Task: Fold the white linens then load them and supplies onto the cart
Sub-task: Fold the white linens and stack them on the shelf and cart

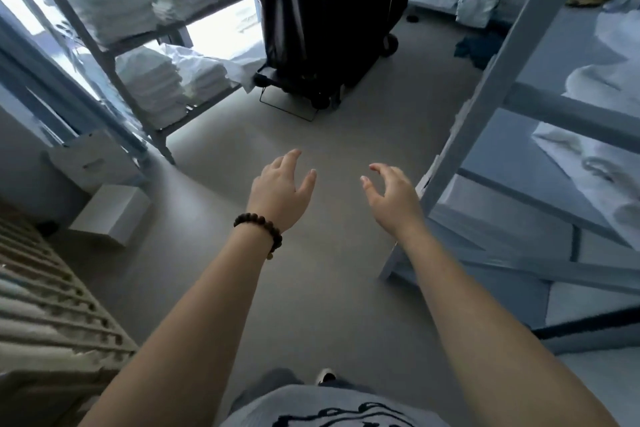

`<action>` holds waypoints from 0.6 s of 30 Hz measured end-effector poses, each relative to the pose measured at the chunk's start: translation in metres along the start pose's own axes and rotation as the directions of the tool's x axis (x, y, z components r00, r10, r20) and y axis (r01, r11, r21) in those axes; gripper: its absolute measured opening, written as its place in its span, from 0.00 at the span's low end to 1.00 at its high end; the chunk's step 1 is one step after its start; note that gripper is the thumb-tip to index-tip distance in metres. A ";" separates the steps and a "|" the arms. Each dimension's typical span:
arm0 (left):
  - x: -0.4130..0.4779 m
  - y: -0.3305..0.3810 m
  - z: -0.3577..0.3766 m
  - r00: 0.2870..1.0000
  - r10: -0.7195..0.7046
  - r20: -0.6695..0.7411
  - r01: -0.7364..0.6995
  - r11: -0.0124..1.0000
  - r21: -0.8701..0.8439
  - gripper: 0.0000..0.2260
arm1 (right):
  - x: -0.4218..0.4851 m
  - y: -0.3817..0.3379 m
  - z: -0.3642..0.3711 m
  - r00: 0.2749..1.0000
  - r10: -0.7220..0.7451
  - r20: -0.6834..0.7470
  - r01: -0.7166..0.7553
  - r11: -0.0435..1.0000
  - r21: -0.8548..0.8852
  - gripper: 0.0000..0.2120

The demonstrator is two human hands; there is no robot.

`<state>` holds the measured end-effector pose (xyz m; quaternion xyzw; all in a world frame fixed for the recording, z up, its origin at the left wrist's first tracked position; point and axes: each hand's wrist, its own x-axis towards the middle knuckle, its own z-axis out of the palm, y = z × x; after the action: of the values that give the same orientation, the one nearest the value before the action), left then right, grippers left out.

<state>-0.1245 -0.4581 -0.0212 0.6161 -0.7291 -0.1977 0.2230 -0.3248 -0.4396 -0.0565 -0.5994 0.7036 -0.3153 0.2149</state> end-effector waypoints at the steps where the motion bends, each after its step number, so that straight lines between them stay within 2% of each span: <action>1: 0.014 0.001 0.003 1.000 0.002 0.002 -0.002 1.000 -0.002 0.24 | 0.014 0.002 0.000 1.000 0.002 -0.002 -0.002 1.000 0.004 0.20; 12: 0.180 0.004 0.052 0.993 0.082 0.089 -0.082 0.997 0.000 0.25 | 0.161 0.041 0.009 0.994 0.077 -0.082 -0.078 0.997 -0.005 0.20; 18: 0.314 -0.006 0.081 0.980 0.138 0.144 -0.132 0.990 -0.048 0.24 | 0.281 0.062 0.027 0.980 0.141 -0.141 -0.144 0.990 -0.010 0.20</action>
<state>-0.2101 -0.7673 -0.0650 0.5445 -0.7799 -0.2407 0.1932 -0.4034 -0.7150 -0.0978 -0.5259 0.7613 -0.3334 0.1810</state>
